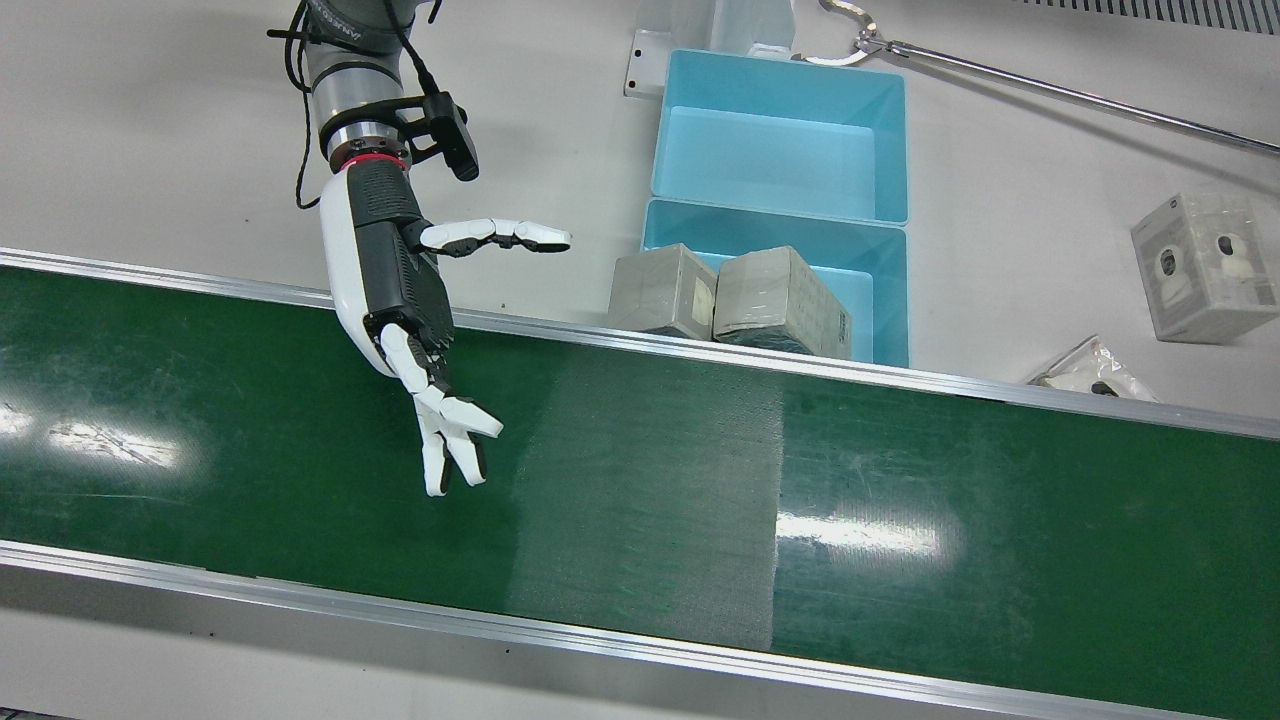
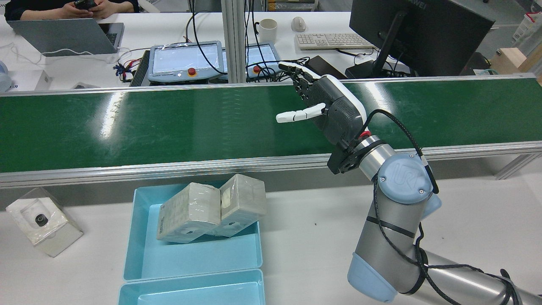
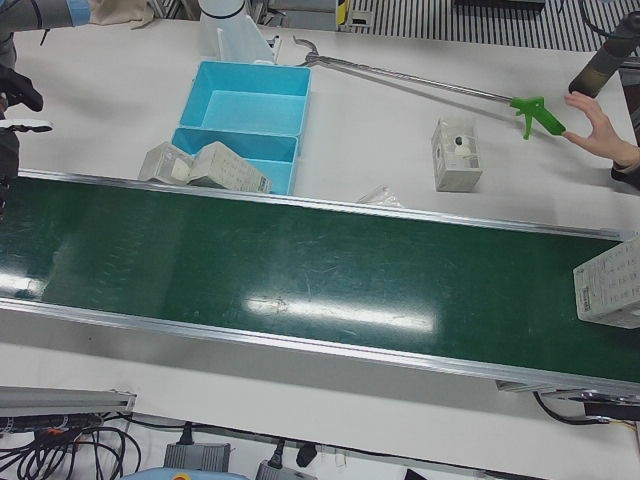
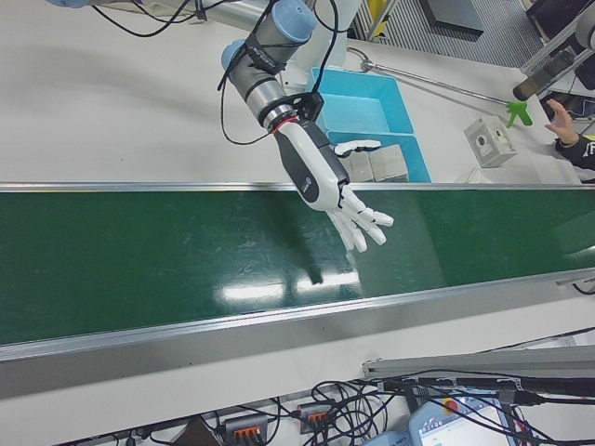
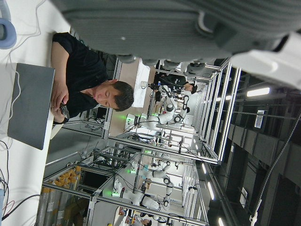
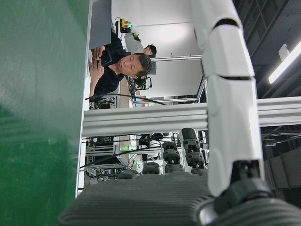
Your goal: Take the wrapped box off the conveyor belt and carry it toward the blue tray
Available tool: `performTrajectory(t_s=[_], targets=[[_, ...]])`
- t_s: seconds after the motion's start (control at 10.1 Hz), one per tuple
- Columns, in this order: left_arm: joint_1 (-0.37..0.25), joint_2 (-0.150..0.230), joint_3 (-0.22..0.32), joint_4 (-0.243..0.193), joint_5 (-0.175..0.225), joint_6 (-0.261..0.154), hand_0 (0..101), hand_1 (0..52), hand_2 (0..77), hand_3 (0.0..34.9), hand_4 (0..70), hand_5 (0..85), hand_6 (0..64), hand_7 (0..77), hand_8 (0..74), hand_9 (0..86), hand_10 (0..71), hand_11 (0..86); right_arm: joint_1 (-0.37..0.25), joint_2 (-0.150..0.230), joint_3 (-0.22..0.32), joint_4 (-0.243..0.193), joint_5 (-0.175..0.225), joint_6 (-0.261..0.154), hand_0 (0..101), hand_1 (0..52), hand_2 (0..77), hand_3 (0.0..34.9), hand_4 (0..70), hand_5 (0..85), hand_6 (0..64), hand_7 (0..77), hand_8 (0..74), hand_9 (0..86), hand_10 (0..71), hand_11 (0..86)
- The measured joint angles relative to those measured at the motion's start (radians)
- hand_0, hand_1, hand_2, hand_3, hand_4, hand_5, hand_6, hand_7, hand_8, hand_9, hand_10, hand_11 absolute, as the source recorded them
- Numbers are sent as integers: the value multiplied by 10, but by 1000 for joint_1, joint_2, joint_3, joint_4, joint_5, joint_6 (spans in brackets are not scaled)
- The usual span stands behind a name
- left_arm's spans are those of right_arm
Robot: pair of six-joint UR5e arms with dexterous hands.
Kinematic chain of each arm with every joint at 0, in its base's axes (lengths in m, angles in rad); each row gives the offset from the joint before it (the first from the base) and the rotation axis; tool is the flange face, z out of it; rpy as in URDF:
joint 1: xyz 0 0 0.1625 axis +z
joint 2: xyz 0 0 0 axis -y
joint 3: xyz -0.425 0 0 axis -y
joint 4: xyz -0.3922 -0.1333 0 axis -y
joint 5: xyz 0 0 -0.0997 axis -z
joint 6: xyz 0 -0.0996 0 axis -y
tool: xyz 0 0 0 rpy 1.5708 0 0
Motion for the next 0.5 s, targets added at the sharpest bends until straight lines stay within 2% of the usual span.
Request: performTrajectory(t_s=[0.2, 0.3, 0.4, 0.5], targets=[[0, 0, 0, 0, 0, 0, 0, 0, 11, 0, 0, 11, 5, 0, 5, 0, 5, 5, 18, -3, -19, -24, -2, 2, 508, 185, 125, 0, 71, 180, 16, 5, 5, 22, 0, 5], [0, 0, 0, 0, 0, 0, 0, 0, 5, 0, 0, 11, 5, 5, 5, 0, 5, 5, 19, -1, -46, -21, -5, 12, 494, 164, 131, 0, 82, 207, 33, 33, 5, 16, 0, 5], [0, 0, 0, 0, 0, 0, 0, 0, 5, 0, 0, 11, 5, 5, 5, 0, 5, 5, 16, 3, -85, 4, -12, 30, 494, 164, 131, 0, 82, 207, 33, 33, 5, 16, 0, 5], [0, 0, 0, 0, 0, 0, 0, 0, 5, 0, 0, 11, 5, 5, 5, 0, 5, 5, 16, 7, -128, 33, -29, 48, 493, 164, 142, 0, 175, 278, 87, 87, 22, 38, 0, 5]])
